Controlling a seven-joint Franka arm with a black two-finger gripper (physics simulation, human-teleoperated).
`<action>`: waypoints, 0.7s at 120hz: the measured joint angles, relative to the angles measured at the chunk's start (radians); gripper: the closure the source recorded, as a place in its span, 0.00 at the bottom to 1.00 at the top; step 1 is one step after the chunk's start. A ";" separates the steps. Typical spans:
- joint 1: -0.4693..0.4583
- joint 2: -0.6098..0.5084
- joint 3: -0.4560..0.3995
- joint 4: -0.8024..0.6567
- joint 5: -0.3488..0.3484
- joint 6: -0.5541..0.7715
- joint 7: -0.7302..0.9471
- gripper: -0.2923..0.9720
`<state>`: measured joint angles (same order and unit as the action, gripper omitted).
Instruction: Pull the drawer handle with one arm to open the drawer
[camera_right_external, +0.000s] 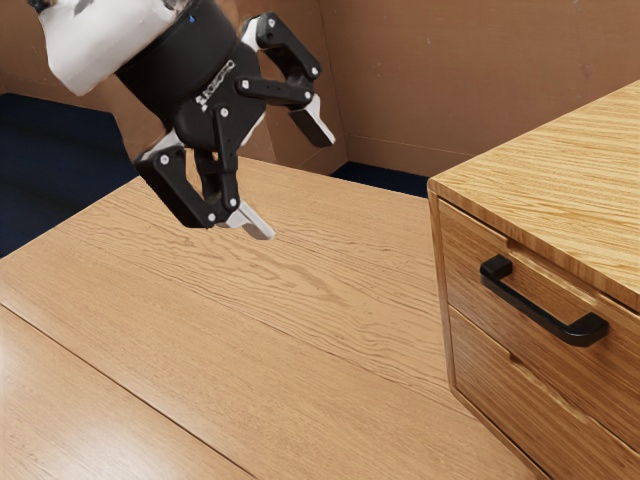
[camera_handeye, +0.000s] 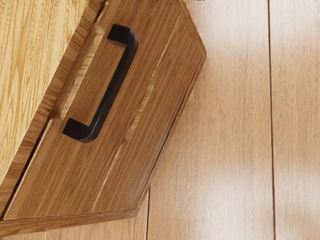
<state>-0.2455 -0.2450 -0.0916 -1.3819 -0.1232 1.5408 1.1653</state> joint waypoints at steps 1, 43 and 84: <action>0.000 -0.004 -0.004 -0.009 0.001 0.007 0.007 0.23; 0.000 -0.022 -0.074 -0.095 0.017 0.177 0.218 0.23; -0.001 0.018 -0.117 -0.195 -0.027 0.300 0.326 0.32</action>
<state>-0.2468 -0.2265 -0.2085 -1.5771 -0.1505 1.8405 1.4912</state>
